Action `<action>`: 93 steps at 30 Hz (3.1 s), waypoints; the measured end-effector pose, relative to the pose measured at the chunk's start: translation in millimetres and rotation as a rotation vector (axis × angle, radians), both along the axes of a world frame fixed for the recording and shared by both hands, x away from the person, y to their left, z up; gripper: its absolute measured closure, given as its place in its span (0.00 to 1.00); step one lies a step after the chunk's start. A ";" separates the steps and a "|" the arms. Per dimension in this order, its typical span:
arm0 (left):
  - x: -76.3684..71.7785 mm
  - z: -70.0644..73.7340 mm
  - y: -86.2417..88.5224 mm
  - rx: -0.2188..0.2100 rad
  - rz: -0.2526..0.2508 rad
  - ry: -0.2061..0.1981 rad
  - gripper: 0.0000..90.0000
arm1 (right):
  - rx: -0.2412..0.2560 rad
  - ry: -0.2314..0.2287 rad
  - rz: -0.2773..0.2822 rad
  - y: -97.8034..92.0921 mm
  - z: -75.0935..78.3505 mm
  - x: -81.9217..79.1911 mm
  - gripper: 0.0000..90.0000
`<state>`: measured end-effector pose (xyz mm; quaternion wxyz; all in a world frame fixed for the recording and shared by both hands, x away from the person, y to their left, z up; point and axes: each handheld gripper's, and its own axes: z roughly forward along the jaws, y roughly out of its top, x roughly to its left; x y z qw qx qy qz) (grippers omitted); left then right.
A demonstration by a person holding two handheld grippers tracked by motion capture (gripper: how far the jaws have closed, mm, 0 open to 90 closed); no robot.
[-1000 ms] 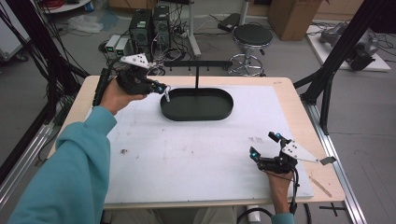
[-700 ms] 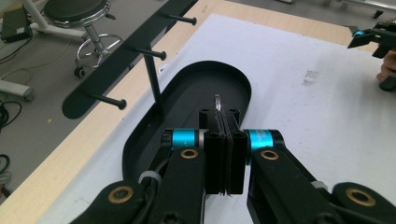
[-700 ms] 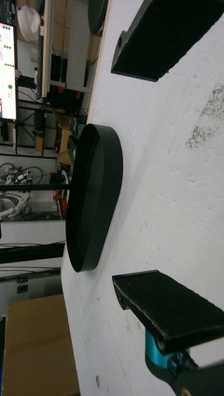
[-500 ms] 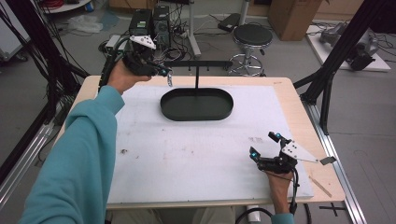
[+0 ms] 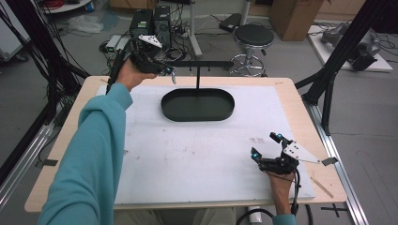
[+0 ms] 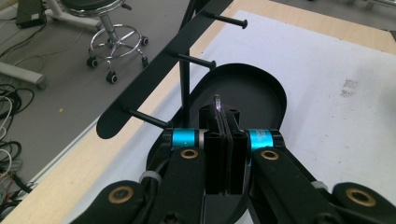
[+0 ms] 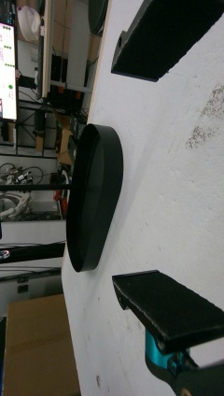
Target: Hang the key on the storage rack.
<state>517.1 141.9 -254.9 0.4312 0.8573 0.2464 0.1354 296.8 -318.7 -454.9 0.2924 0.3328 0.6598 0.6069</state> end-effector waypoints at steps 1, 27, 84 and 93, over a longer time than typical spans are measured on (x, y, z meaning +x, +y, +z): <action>1.6 -1.4 0.2 -0.001 0.002 0.006 0.99 | 0.000 0.000 0.000 -0.1 0.0 0.0 0.01; 17.4 -15.8 4.7 0.017 0.062 0.016 0.99 | 0.010 0.004 0.003 -0.8 0.0 0.5 0.01; -100.5 -34.4 78.8 -0.308 0.194 -0.280 0.02 | 0.002 -0.001 0.001 -0.3 -0.1 0.2 0.01; -179.8 -88.9 106.7 -0.398 0.156 -0.326 0.02 | 0.003 0.002 -0.003 -0.3 -0.1 -0.4 0.01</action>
